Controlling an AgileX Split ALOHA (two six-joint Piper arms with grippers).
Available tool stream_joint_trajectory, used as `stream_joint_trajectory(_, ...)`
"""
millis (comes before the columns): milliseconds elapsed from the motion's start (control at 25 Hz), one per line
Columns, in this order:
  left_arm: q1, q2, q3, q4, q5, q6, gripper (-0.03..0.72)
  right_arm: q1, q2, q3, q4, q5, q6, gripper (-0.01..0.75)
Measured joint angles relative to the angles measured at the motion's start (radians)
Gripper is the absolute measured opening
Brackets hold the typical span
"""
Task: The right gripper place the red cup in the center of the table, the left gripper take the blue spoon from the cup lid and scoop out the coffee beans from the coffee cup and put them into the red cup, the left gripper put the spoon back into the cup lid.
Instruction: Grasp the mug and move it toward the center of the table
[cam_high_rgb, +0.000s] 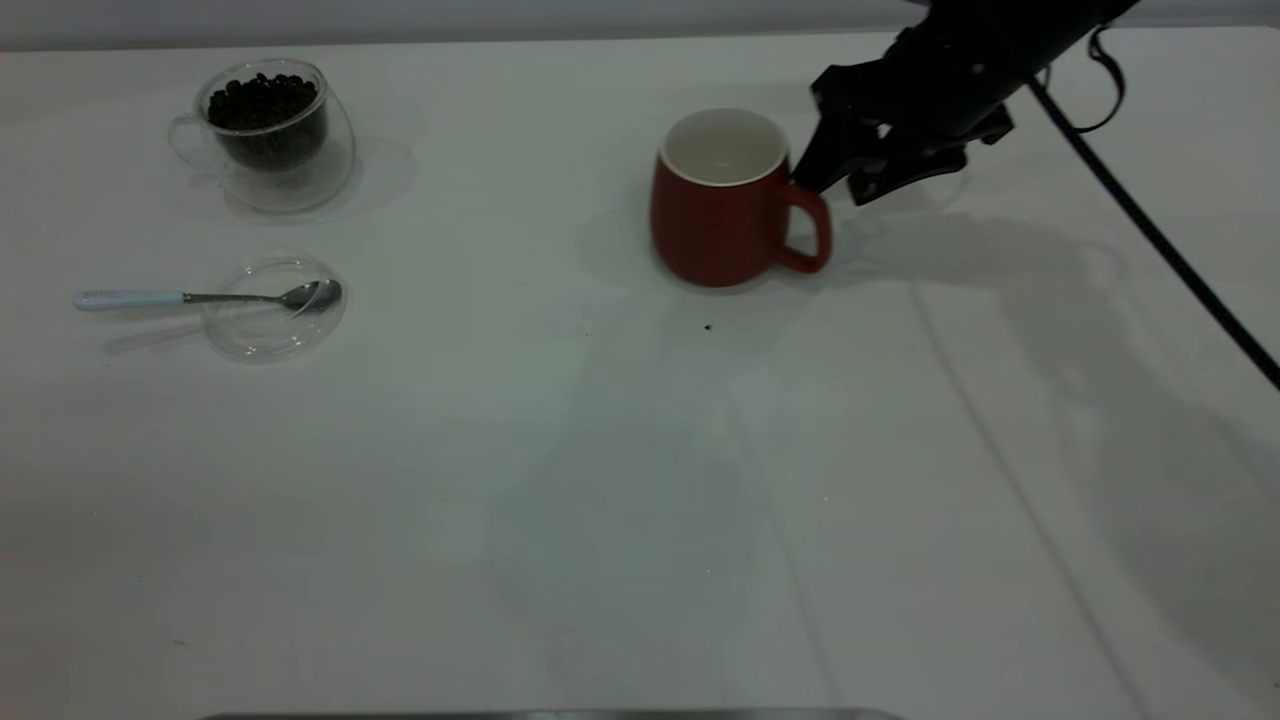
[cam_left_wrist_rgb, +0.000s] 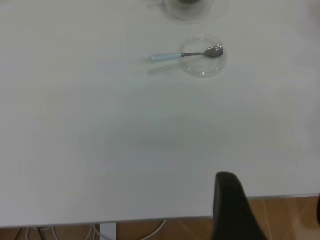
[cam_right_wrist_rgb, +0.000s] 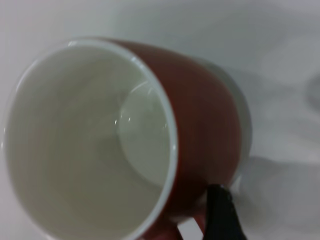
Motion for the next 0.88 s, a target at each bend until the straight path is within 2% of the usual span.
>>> stream_joint_trajectory(480, 0.000, 0.000, 0.000, 0.000, 0.000, 0.001, 0.462, 0.165, 0.034, 0.000, 0.001, -0.035, 0.025, 0.518)
stream_joint_trajectory(880, 0.000, 0.000, 0.000, 0.000, 0.000, 0.001, 0.462, 0.220, 0.034, 0.000, 0.063, -0.107, 0.025, 0.518)
